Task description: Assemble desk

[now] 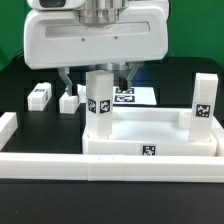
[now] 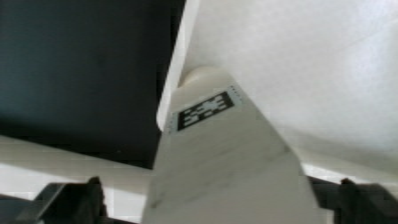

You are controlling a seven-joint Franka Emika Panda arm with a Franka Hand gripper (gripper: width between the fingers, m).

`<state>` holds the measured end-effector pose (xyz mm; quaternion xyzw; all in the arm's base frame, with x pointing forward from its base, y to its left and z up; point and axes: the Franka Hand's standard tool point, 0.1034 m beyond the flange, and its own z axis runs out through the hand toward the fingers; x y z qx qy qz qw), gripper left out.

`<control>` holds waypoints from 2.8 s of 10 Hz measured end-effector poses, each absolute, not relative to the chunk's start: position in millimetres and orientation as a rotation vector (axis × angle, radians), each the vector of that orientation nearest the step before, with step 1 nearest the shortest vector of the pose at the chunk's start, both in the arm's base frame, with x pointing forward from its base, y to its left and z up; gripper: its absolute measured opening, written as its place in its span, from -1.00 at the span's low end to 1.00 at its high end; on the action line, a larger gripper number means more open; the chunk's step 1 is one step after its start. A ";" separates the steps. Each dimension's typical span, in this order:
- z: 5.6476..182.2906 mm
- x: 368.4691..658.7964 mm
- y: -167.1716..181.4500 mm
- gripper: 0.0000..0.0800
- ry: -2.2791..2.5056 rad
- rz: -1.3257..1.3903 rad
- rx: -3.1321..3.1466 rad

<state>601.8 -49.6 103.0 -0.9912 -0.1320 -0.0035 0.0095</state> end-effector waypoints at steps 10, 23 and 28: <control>103.3 601.2 -51.0 -0.28 -0.780 -0.034 -3.032; 102.6 602.8 -48.3 -0.03 1.191 -0.001 -2.885; 105.9 603.7 -43.5 0.61 0.600 -0.010 -3.064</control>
Offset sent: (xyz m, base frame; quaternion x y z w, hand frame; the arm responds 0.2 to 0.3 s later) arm -0.0032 -0.0025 0.0047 -0.0024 0.0019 -0.2598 0.9657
